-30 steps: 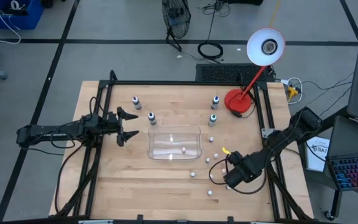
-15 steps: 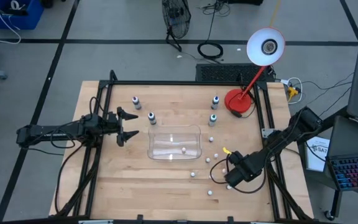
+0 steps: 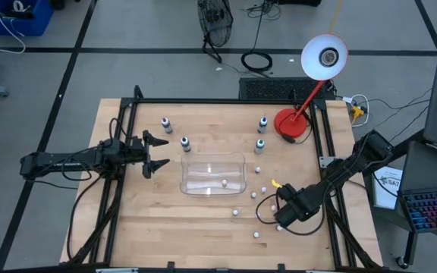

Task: Pick & Place food coloring
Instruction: Put the red food coloring bottle into the transparent bin

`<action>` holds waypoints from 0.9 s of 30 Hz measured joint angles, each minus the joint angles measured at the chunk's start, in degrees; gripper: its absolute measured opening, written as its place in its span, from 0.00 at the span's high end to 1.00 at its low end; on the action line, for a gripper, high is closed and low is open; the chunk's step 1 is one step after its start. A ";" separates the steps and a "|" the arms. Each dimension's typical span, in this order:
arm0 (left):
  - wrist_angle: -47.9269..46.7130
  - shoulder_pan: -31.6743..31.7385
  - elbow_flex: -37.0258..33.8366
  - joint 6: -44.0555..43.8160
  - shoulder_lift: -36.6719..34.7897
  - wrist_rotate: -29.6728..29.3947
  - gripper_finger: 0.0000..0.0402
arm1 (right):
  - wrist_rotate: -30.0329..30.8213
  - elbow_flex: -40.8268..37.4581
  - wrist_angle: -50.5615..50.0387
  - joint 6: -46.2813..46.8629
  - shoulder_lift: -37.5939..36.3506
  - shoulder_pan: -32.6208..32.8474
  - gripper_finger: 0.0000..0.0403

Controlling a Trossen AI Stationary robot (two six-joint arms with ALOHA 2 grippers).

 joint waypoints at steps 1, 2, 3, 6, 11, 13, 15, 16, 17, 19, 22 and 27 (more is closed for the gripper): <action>0.00 0.00 0.00 0.00 0.00 0.00 0.06 | 0.65 0.02 0.04 -0.50 0.00 0.00 0.85; 0.00 0.00 0.00 -0.01 0.00 0.00 0.06 | 1.25 0.02 0.04 -1.18 -0.02 0.02 0.86; 0.00 0.00 0.00 0.00 0.00 0.00 0.06 | 2.00 0.02 0.04 -1.77 -0.02 0.02 0.87; 0.01 0.00 0.00 0.00 -0.02 0.00 0.06 | 3.33 0.15 0.08 -3.08 -0.02 0.00 0.87; 0.00 0.00 0.00 0.00 0.00 0.00 0.06 | 5.92 4.18 -2.75 -4.86 0.07 0.02 0.87; 0.01 0.00 0.00 0.00 0.00 0.00 0.06 | 7.38 7.53 -5.91 -5.25 0.07 0.05 0.87; 0.01 0.00 0.00 0.00 -0.02 -0.01 0.06 | 9.37 11.50 -9.23 -5.45 0.07 0.39 0.87; 0.00 0.00 0.00 0.00 -0.02 0.00 0.06 | 10.55 13.65 -11.07 -5.97 0.07 0.42 0.87; 0.01 0.00 0.00 0.00 -0.02 0.00 0.06 | 11.88 15.90 -13.09 -6.55 0.07 0.42 0.87; 0.00 0.00 0.00 0.00 -0.02 0.00 0.06 | 14.83 20.51 -16.64 -8.61 0.07 0.26 0.87; 0.01 0.00 0.00 0.00 -0.02 0.00 0.06 | 19.93 27.61 -19.04 -15.70 0.04 -2.17 0.87; 0.00 0.00 0.00 0.00 0.00 -0.02 0.06 | 22.46 36.55 -13.55 -35.57 0.04 -10.47 0.87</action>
